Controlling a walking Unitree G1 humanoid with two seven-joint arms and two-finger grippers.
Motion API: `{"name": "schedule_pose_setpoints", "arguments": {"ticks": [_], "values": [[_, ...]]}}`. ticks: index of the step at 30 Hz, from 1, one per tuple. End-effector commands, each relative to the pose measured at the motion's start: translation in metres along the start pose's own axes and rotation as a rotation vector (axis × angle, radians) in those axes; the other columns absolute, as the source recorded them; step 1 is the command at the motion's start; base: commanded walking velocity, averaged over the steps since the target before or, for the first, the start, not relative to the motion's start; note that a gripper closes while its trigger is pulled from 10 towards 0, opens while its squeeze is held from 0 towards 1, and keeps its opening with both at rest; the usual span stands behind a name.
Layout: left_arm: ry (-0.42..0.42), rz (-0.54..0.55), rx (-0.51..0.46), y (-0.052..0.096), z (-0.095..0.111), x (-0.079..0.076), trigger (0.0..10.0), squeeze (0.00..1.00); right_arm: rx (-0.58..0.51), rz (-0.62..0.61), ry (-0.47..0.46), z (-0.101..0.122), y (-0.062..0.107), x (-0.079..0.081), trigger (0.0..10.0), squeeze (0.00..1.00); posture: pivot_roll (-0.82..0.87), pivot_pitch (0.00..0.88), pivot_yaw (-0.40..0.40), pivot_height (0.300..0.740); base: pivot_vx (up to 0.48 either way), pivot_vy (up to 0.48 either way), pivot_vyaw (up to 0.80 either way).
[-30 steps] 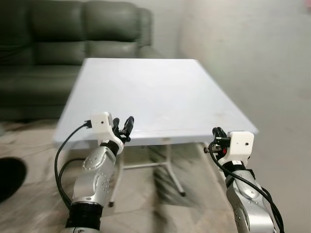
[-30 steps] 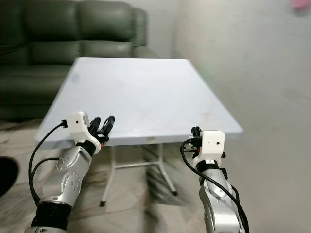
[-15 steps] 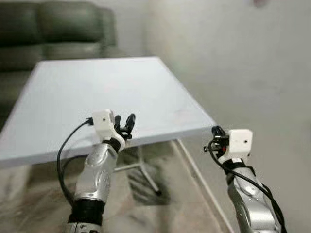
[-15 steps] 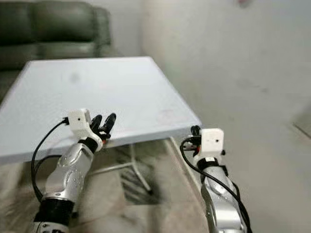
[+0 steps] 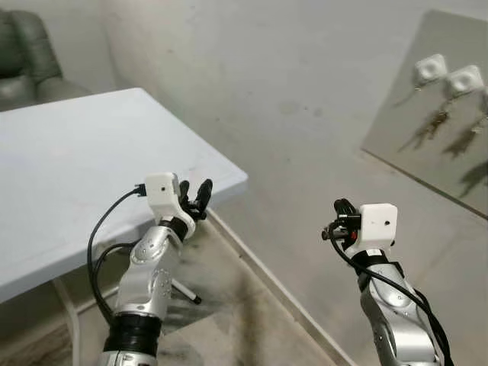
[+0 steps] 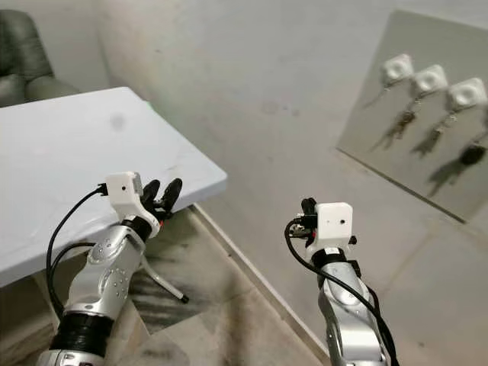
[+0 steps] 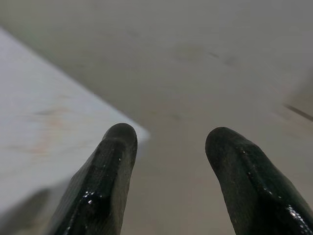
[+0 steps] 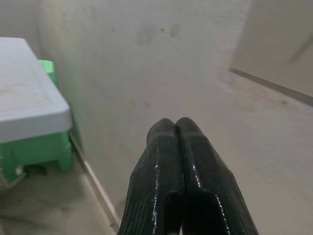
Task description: Hang keys on a hook
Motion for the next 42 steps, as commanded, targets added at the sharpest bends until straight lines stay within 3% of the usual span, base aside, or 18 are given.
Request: {"name": "schedule_pose_setpoints", "arguments": {"ticks": [1, 10, 29, 42], "values": [[-0.016, -0.029, -0.002, -0.004, 0.002, -0.004, 10.0, 0.00, -0.023, 0.011, -0.003, 0.005, -0.003, 0.002, 10.0, 0.00, -0.03, 0.000, -0.044, 0.740, 0.000, 0.000, -0.76], [0.017, 0.016, -0.016, -0.009, 0.007, -0.003, 10.0, 0.00, -0.034, 0.006, -0.005, 0.007, -0.005, 0.003, 10.0, 0.00, -0.03, 0.000, -0.036, 0.740, 0.000, 0.000, -0.75], [0.028, 0.093, -0.023, -0.005, 0.010, 0.017, 10.0, 0.00, -0.061, -0.040, -0.044, 0.010, -0.006, 0.006, 10.0, 0.00, -0.04, 0.000, -0.028, 0.740, 0.000, 0.049, -0.76], [0.030, 0.094, -0.016, -0.005, 0.009, 0.015, 10.0, 0.00, -0.051, -0.044, -0.060, 0.006, -0.002, 0.011, 10.0, 0.00, -0.04, 0.000, -0.028, 0.740, 0.000, 0.147, -0.75]]}}
Point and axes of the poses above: a point about 5 cm out from each wrist's last joint towards the gripper, its own y axis pointing back from the gripper into the wrist, its own z axis along the axis of the wrist's last joint, x = y × z, the point moved 2 cm from there along -y, pointing out of the wrist towards the gripper, and after that the axes turned 5 degrees about -y, right-handed, at the moved point
